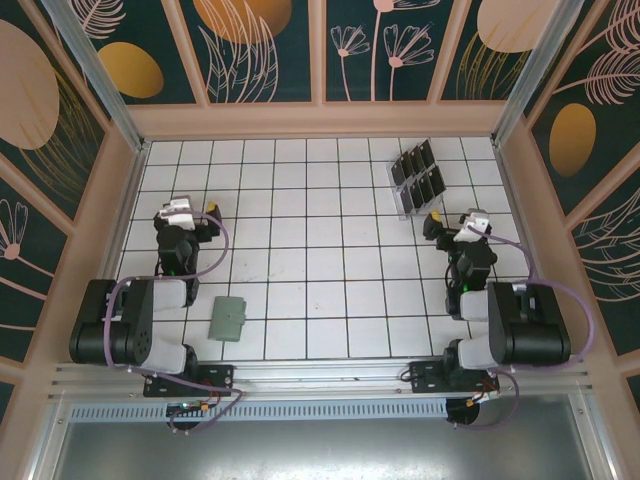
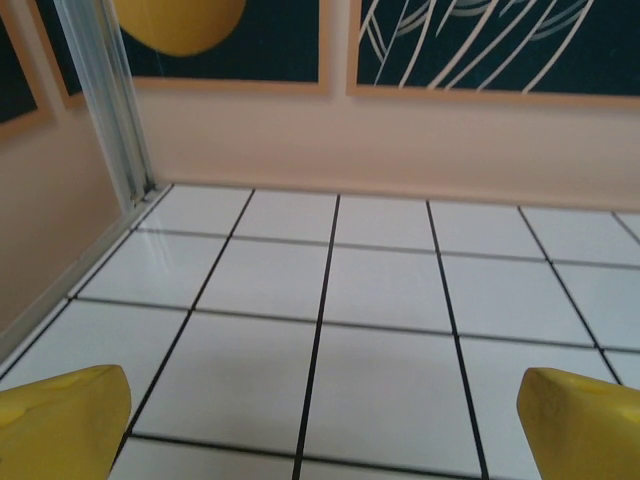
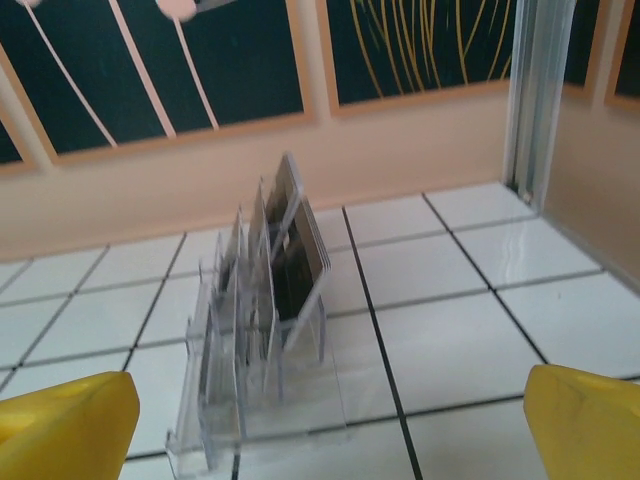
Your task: Put the credit cards into the card holder
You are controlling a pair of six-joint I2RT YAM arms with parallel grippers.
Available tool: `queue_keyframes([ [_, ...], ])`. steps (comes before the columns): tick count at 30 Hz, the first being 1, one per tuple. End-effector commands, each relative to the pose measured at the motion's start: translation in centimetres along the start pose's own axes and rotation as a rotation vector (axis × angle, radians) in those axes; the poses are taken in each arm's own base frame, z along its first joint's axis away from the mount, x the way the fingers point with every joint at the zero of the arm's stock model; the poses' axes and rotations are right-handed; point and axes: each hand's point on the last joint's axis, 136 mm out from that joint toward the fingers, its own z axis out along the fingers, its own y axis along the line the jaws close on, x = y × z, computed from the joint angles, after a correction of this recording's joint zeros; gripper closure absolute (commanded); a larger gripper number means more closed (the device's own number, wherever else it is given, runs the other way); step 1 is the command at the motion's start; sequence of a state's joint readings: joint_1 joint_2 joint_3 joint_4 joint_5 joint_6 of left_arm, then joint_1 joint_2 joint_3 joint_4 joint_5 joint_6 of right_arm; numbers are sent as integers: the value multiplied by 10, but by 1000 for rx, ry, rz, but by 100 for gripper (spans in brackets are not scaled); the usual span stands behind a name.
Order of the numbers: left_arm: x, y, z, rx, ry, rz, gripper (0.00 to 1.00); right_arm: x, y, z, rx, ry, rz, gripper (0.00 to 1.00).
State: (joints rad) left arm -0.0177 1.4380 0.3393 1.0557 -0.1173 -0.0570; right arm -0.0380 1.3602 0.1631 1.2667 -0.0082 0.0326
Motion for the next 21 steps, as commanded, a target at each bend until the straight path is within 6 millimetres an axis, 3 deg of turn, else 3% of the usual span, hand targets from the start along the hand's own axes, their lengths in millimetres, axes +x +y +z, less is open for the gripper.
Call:
queue_keyframes([
  [1, -3, 8, -1, -36, 29, -20, 1, -15, -3, -8, 20, -32, 17, 1],
  [5, -16, 14, -3, -76, 49, -82, 1, -37, -4, -10, 40, -34, 121, 1],
  [9, -32, 14, -3, -104, 118, -263, 1, -64, 1, -13, 28, -34, 359, 1],
  [12, -29, 7, -9, -108, 234, -442, 1, -88, 29, -26, -139, -52, 427, 1],
  [15, -10, -11, -19, -55, 397, -539, 1, -102, 61, -43, -324, -37, 474, 5],
  [18, 7, -20, -42, -55, 486, -573, 1, -100, 85, -52, -441, 48, 529, 14],
  [21, 20, -28, -70, -64, 531, -548, 1, -80, 112, -55, -499, 186, 567, 17],
])
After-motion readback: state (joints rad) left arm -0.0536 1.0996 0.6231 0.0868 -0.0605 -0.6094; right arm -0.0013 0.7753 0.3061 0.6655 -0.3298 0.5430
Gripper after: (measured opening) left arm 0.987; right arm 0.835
